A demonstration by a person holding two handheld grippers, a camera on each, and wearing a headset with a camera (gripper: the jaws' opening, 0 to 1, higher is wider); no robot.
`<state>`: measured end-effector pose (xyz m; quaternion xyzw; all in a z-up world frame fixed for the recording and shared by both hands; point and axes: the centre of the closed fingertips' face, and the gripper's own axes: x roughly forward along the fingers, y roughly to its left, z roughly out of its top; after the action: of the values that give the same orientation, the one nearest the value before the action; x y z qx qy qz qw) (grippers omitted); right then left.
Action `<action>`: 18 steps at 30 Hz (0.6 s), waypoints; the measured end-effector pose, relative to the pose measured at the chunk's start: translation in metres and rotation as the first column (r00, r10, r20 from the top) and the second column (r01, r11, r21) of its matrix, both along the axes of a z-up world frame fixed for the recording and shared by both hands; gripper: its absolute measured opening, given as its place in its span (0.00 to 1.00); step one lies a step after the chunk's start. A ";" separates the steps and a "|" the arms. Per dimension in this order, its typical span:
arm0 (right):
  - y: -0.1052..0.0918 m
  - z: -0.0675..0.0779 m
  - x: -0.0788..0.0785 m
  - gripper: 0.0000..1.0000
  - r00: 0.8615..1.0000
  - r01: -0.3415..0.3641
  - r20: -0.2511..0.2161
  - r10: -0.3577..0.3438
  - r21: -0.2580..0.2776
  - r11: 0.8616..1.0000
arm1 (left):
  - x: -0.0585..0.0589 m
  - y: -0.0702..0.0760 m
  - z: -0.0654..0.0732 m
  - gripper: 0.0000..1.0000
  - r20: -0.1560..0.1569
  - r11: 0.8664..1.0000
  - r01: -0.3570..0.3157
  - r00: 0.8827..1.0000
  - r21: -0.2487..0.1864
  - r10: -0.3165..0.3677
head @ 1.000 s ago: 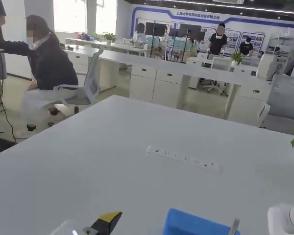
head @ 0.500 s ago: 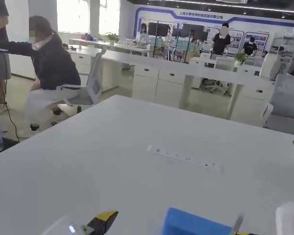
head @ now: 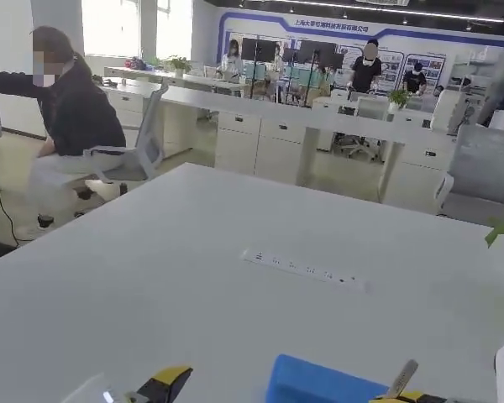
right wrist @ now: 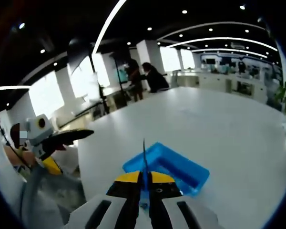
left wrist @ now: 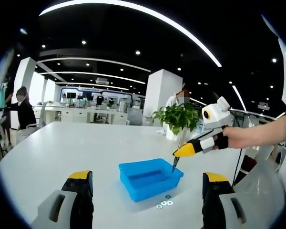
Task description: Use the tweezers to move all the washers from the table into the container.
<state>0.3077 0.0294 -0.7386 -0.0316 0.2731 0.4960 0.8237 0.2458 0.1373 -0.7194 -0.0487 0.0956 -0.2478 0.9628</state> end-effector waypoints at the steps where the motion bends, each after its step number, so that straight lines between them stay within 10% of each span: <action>1: 0.003 -0.002 -0.006 0.03 1.000 -0.009 -0.002 0.009 -0.002 1.000 | 0.000 0.000 0.000 0.97 -0.001 1.000 0.001 1.000 0.000 -0.001; 18: 0.013 -0.065 -0.018 0.03 1.000 -0.015 -0.027 0.012 -0.098 0.995 | -0.002 -0.004 -0.004 0.98 -0.019 1.000 0.027 0.999 0.007 -0.027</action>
<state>0.2894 0.0424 -0.8038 -0.0676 0.3076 0.4879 0.8141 0.2438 0.1330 -0.7231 -0.0463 0.1060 -0.2599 0.9587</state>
